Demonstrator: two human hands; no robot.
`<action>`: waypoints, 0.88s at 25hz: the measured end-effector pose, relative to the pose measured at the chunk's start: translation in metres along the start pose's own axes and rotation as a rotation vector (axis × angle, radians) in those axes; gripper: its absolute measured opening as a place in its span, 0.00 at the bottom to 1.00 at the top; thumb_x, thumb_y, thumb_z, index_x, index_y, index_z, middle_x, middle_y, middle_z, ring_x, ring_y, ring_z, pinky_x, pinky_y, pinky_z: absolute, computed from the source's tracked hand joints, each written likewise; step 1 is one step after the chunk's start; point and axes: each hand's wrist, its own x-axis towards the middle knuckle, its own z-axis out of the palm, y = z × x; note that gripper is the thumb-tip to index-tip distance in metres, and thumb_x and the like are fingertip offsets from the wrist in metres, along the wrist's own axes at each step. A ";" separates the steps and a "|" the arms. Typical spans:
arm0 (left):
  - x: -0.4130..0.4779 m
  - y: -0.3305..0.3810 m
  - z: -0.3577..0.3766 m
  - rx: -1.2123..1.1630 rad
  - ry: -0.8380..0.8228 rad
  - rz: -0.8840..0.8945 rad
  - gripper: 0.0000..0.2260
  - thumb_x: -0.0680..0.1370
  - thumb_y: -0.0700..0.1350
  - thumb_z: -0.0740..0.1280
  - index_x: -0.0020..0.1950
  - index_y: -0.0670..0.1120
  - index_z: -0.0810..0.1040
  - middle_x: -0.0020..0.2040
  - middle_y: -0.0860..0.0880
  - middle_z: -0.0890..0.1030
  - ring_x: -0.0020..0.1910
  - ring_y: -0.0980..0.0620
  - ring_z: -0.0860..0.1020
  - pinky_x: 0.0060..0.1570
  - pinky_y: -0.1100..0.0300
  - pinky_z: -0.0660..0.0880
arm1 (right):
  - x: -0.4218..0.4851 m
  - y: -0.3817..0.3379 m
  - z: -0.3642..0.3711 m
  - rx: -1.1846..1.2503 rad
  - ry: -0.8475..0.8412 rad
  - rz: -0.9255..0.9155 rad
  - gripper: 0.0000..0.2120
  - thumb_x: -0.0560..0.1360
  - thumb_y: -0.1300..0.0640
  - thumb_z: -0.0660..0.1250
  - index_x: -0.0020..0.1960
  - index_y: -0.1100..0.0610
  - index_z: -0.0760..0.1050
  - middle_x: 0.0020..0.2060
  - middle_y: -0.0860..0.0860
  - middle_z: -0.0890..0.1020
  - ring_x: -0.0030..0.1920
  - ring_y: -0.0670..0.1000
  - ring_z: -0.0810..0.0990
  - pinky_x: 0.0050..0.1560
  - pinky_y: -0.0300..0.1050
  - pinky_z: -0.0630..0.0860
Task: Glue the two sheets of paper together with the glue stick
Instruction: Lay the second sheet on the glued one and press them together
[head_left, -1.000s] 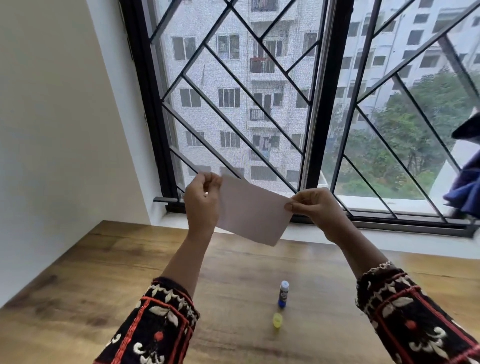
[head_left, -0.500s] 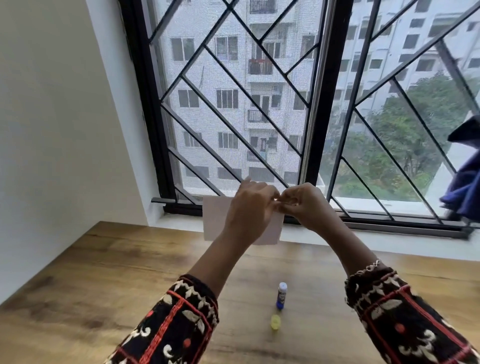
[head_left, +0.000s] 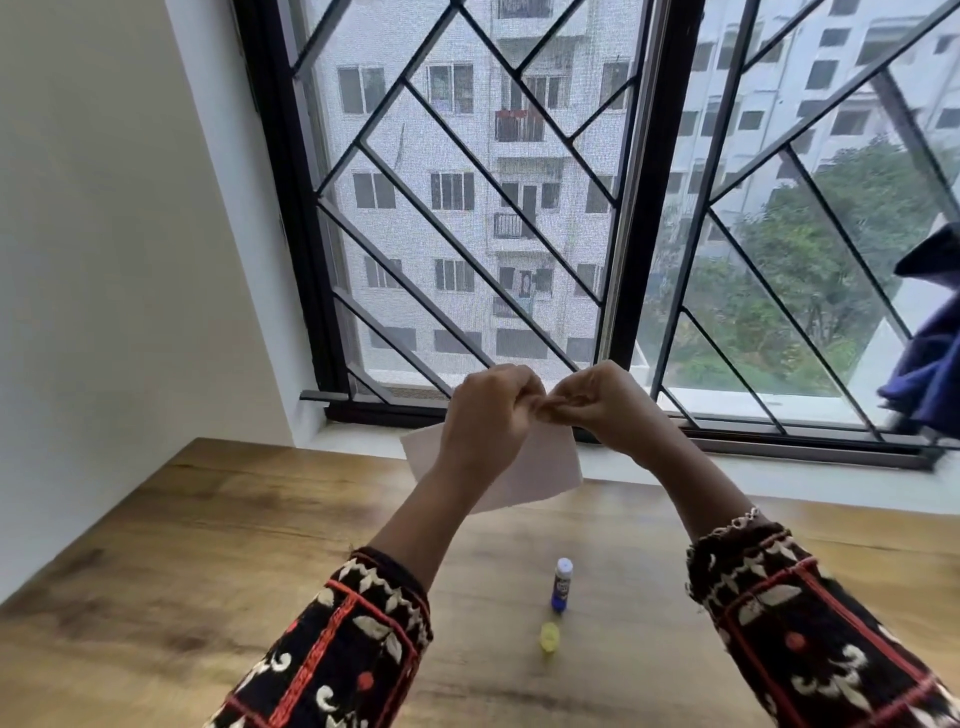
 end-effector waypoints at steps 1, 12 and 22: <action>-0.001 0.000 0.000 -0.016 0.017 -0.007 0.03 0.71 0.35 0.68 0.39 0.40 0.80 0.38 0.42 0.83 0.39 0.42 0.79 0.40 0.52 0.74 | 0.000 0.001 0.000 0.000 -0.012 0.004 0.10 0.69 0.63 0.71 0.36 0.71 0.77 0.29 0.58 0.72 0.35 0.51 0.65 0.36 0.49 0.62; -0.005 -0.015 -0.003 -0.293 0.154 -0.276 0.04 0.72 0.34 0.68 0.37 0.39 0.79 0.30 0.47 0.77 0.29 0.59 0.70 0.32 0.63 0.66 | -0.017 0.031 -0.003 0.039 -0.022 0.130 0.05 0.67 0.69 0.71 0.36 0.61 0.82 0.32 0.55 0.81 0.36 0.50 0.76 0.41 0.43 0.72; -0.014 -0.036 0.007 -0.589 0.350 -0.611 0.05 0.73 0.37 0.69 0.37 0.43 0.78 0.32 0.46 0.76 0.35 0.50 0.72 0.39 0.56 0.70 | -0.025 0.030 0.002 0.249 0.155 0.116 0.05 0.71 0.67 0.68 0.38 0.61 0.79 0.32 0.53 0.80 0.33 0.42 0.75 0.37 0.33 0.71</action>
